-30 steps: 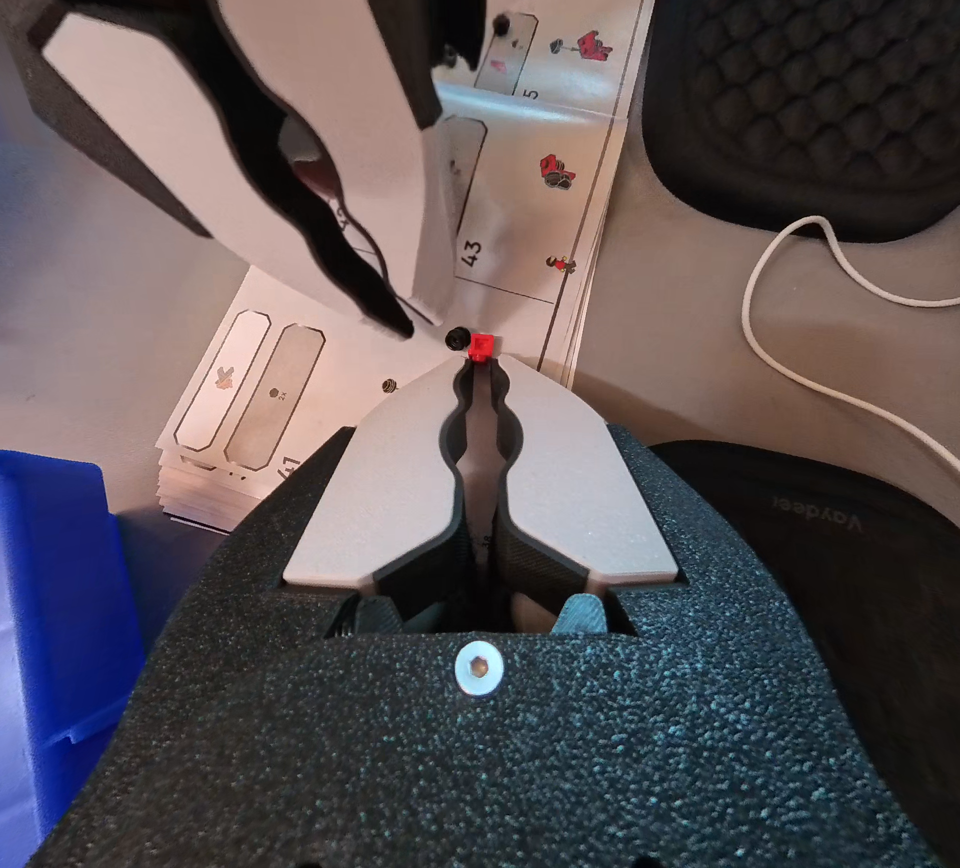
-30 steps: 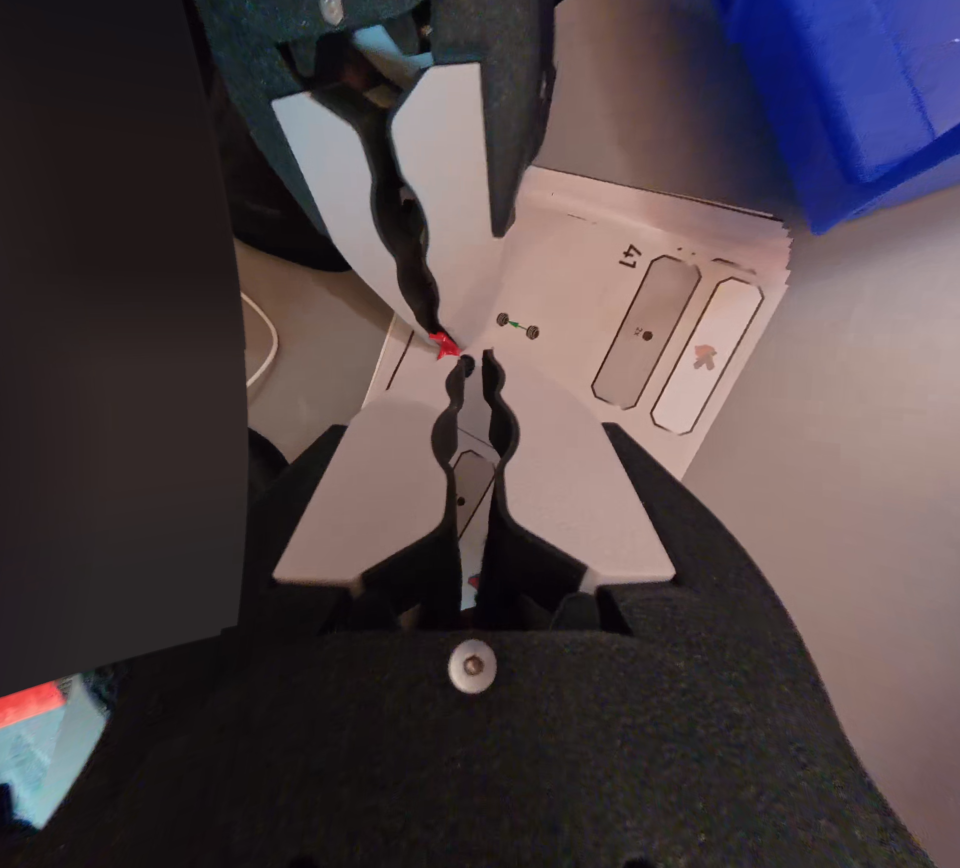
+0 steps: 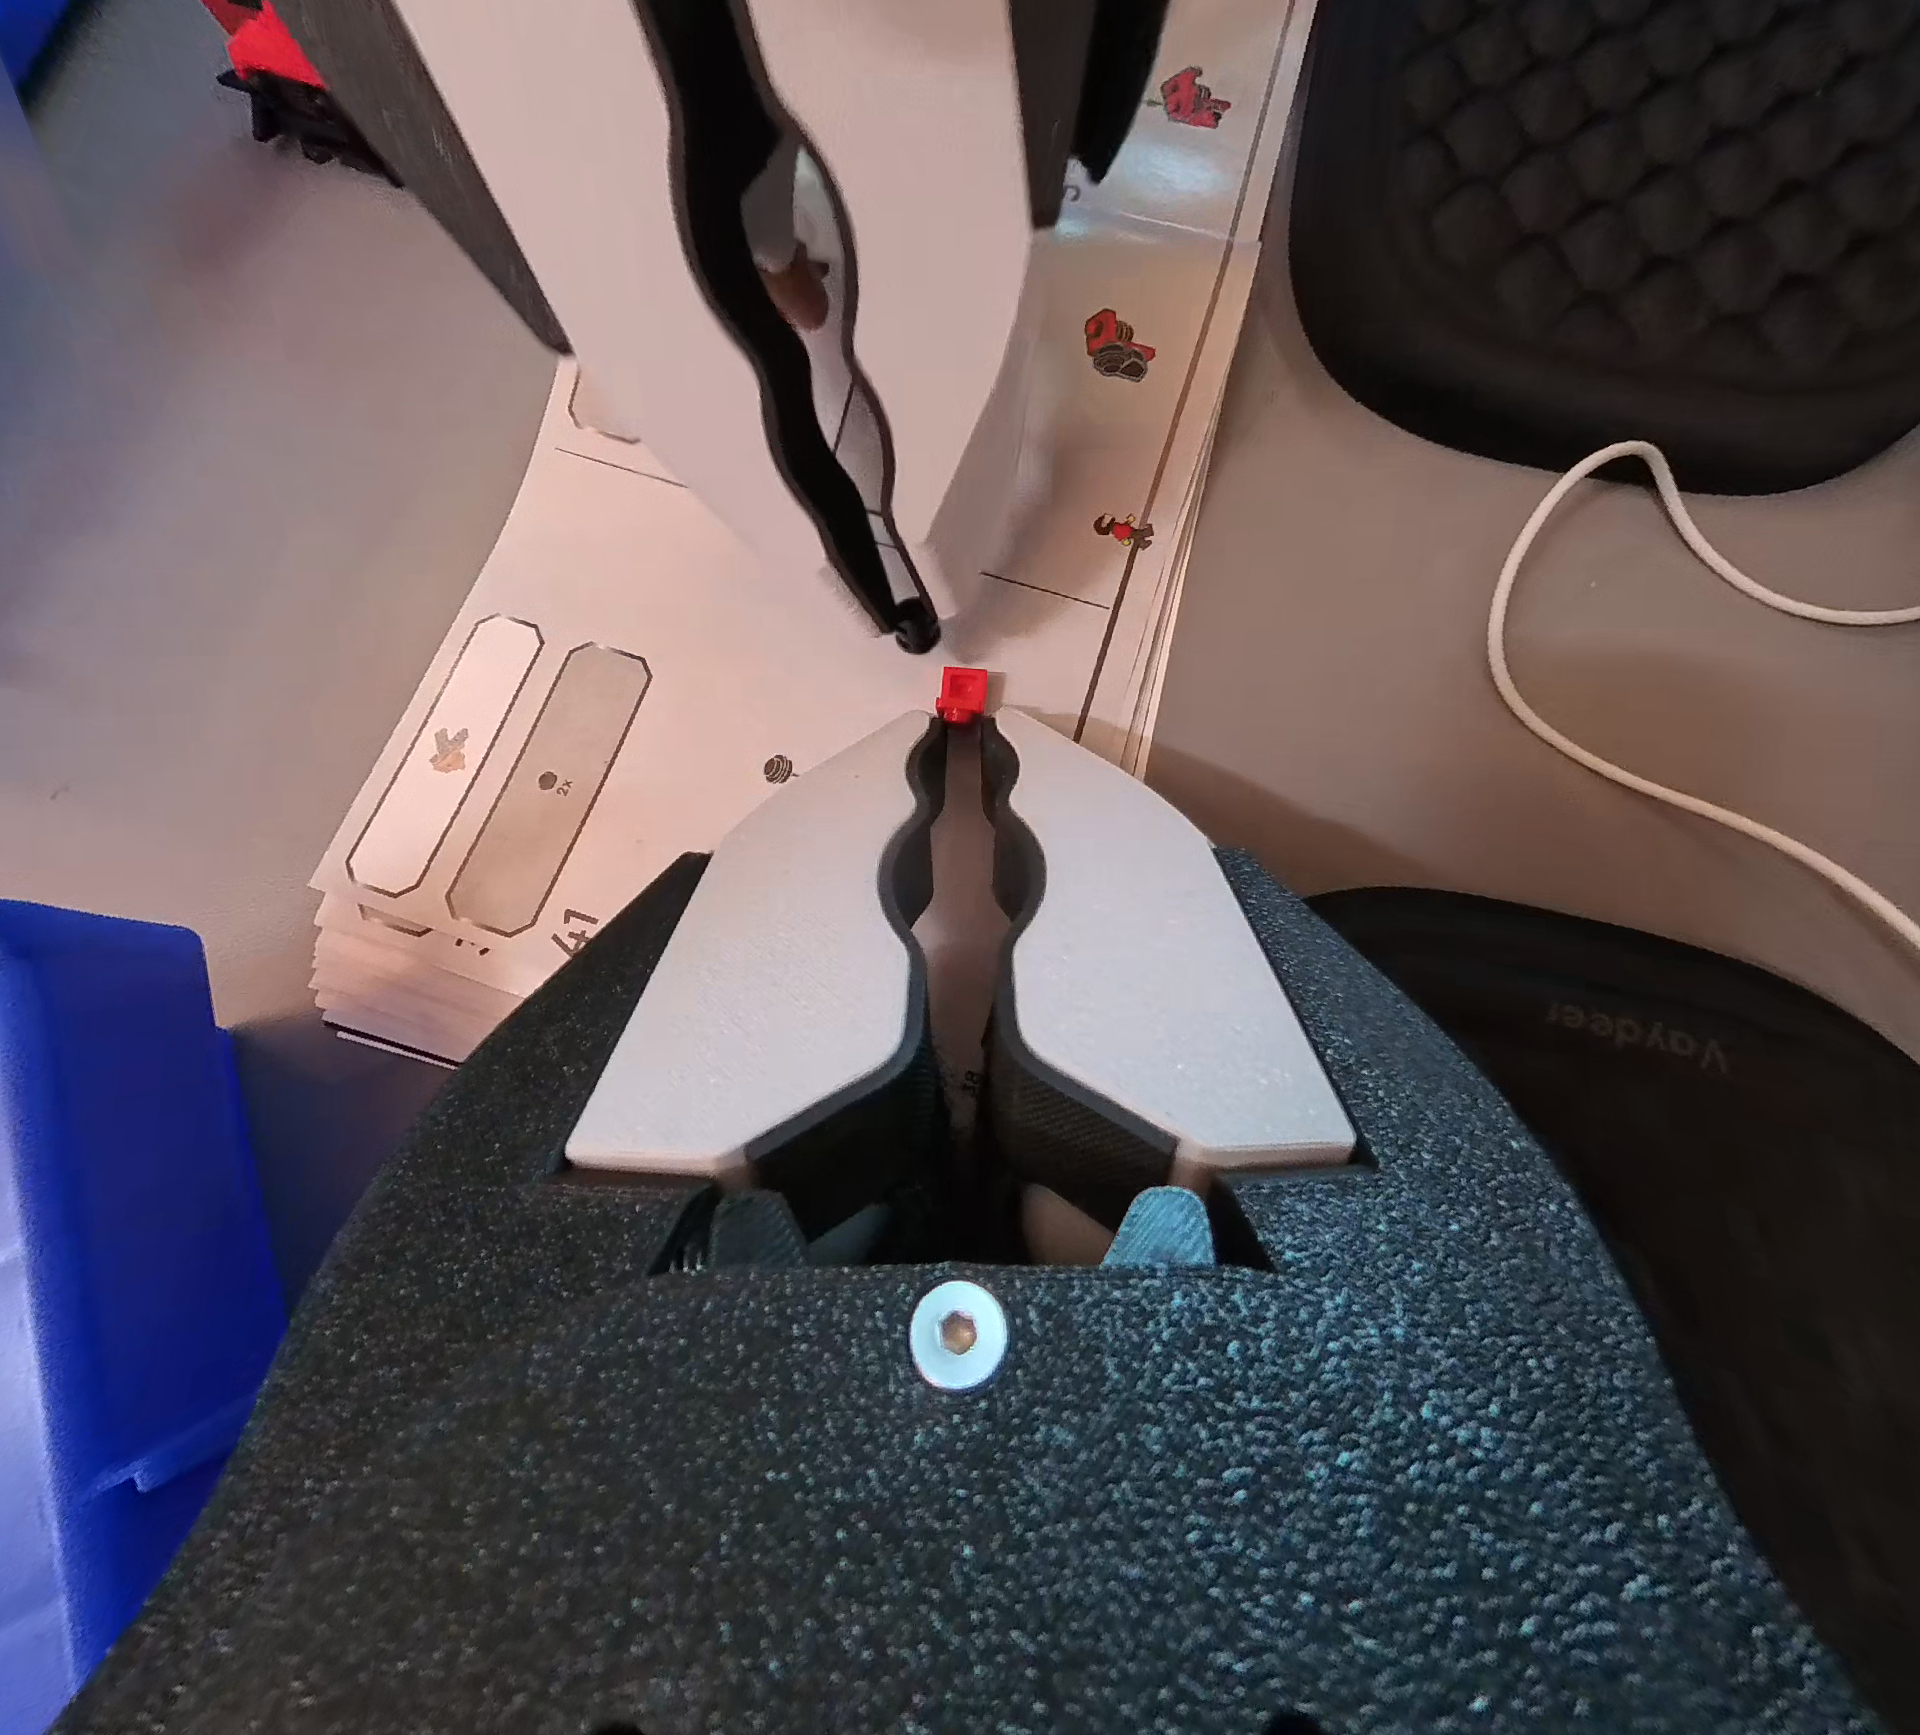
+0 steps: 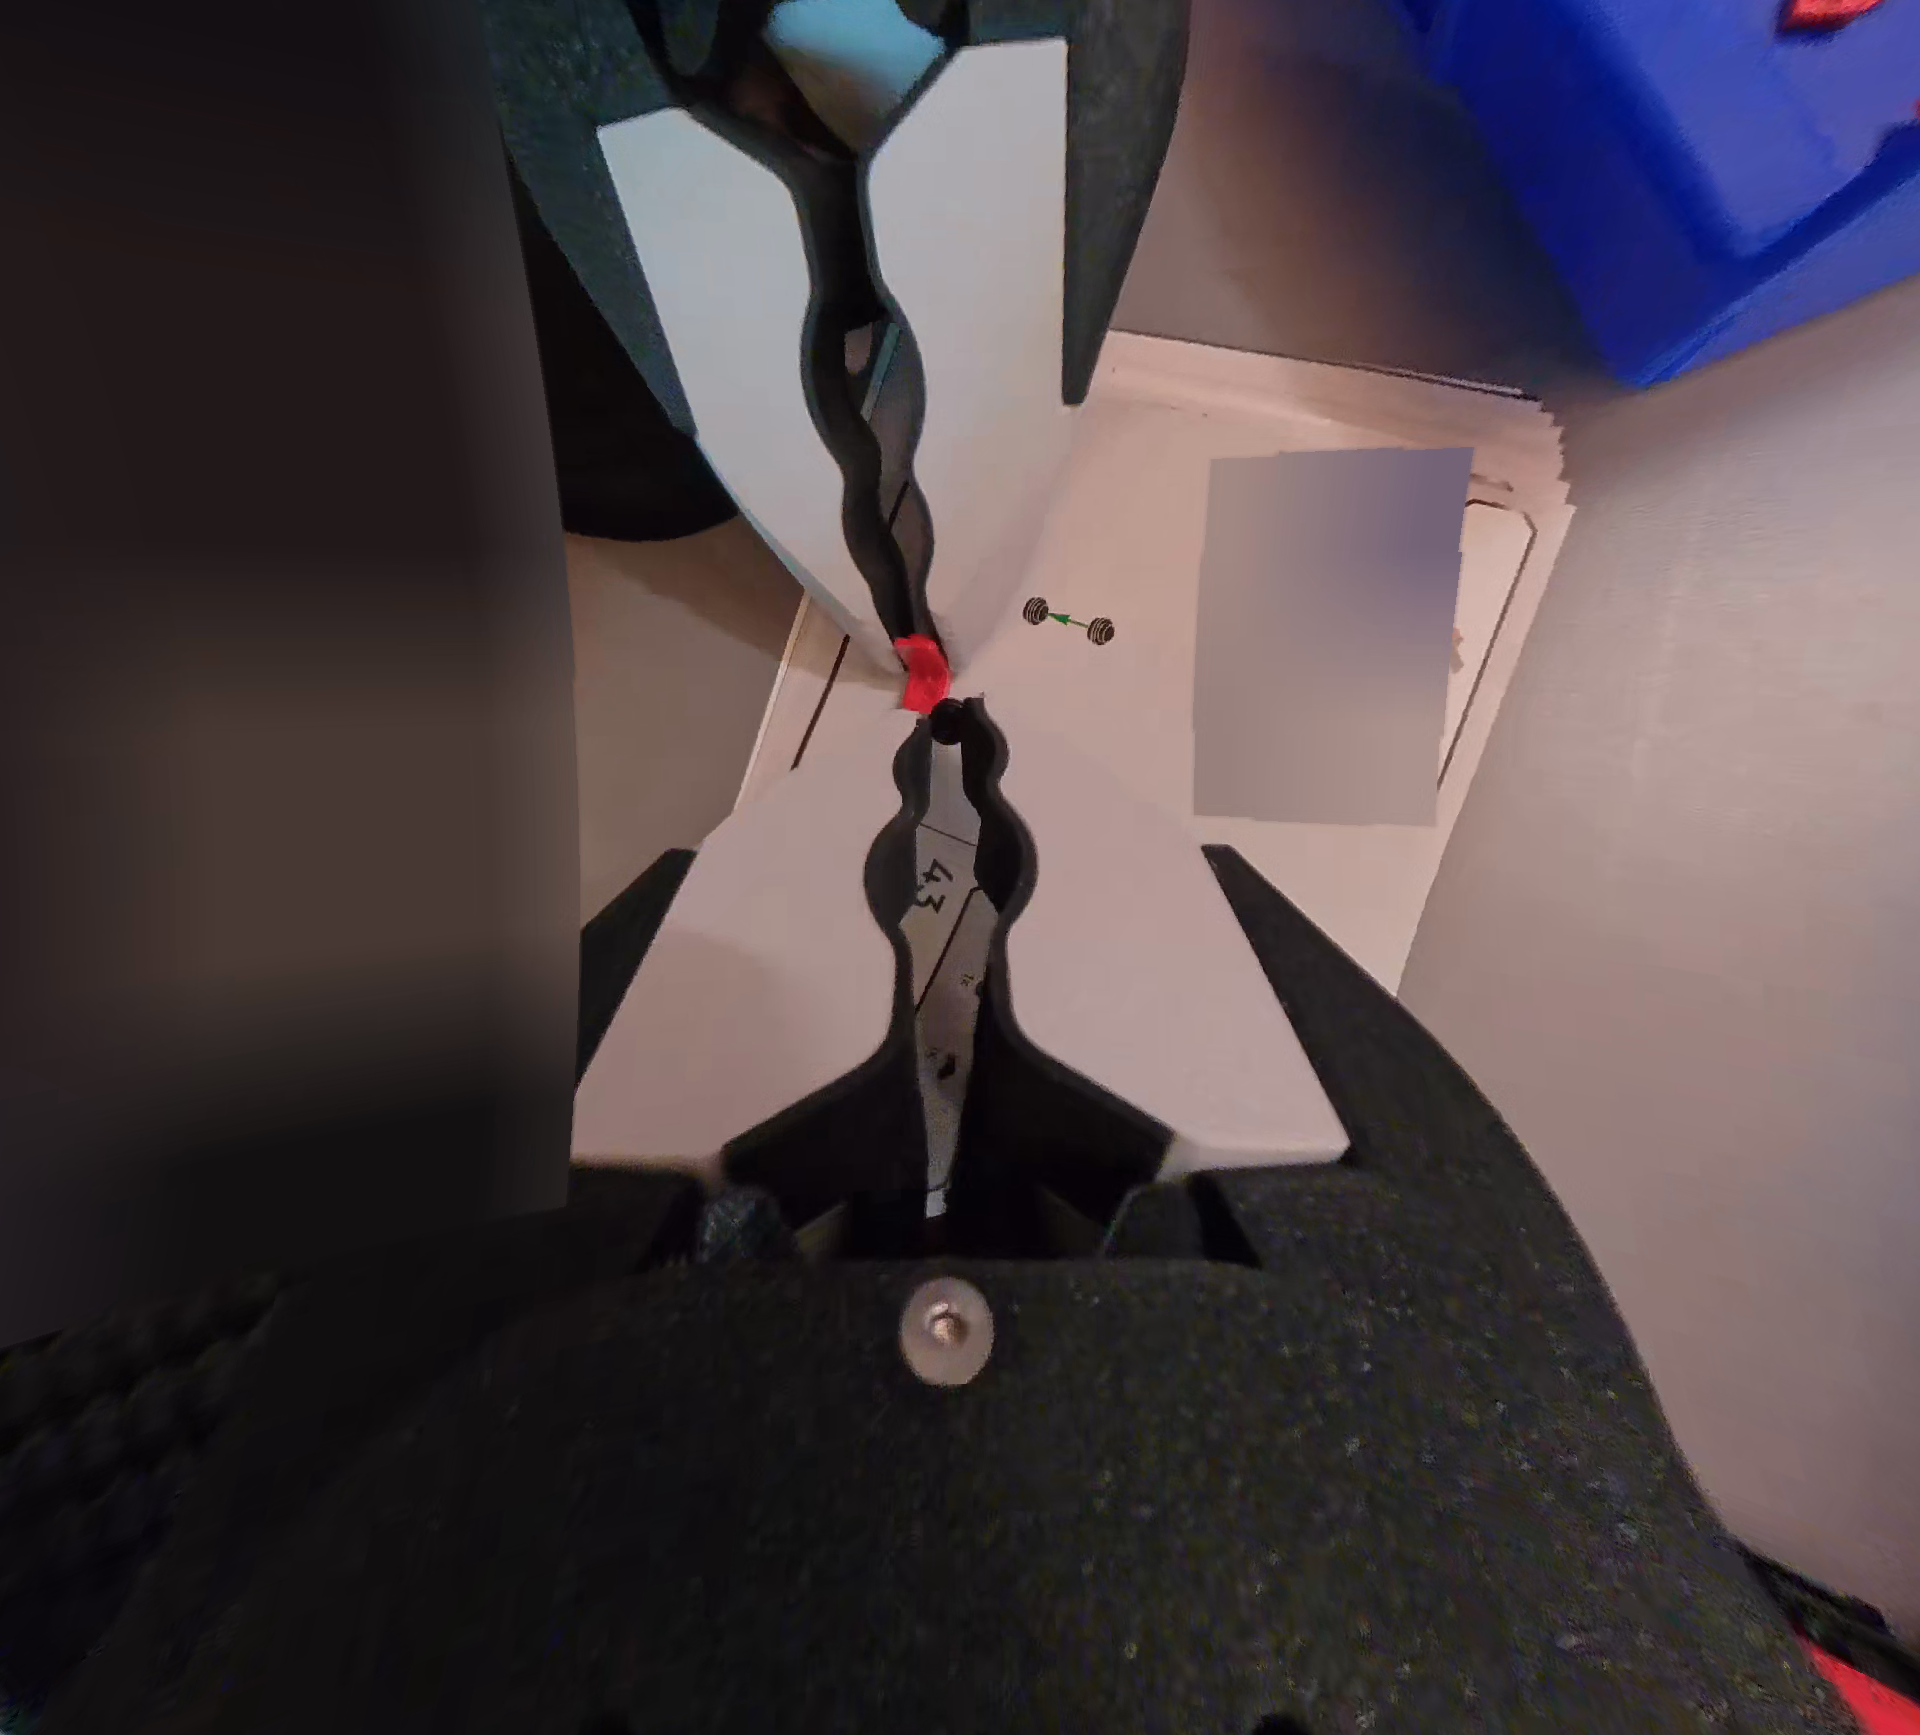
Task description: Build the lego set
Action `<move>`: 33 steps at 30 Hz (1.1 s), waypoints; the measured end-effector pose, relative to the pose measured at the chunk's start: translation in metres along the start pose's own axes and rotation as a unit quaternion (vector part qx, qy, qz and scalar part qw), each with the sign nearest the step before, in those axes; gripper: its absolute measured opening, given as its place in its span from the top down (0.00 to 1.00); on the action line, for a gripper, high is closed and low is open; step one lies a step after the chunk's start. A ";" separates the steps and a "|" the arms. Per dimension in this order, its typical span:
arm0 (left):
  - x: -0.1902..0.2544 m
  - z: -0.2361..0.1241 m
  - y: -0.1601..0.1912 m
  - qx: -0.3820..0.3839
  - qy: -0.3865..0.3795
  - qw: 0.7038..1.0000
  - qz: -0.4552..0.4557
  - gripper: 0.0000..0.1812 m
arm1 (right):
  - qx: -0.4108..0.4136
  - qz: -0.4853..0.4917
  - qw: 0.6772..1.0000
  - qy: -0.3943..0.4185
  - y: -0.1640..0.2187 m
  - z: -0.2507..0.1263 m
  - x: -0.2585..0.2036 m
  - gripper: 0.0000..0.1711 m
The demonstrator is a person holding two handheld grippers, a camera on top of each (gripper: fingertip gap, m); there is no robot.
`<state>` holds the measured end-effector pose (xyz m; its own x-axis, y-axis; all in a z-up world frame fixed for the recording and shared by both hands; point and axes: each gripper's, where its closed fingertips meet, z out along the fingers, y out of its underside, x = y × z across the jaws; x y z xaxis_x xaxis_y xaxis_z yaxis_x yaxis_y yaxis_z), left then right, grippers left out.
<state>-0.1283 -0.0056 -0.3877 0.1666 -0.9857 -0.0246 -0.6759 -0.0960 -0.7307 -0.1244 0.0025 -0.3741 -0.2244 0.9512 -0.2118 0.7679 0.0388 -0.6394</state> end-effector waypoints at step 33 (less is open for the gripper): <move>-0.001 0.002 -0.001 0.000 -0.002 1.000 -0.003 0.97 | -0.092 0.050 0.989 0.107 0.002 0.011 -0.004 0.96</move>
<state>-0.1271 -0.0040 -0.3882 0.1739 -0.9845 -0.0224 -0.6744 -0.1025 -0.7312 -0.1286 -0.0049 -0.3828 -0.0239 0.9953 -0.0935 0.8809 -0.0232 -0.4728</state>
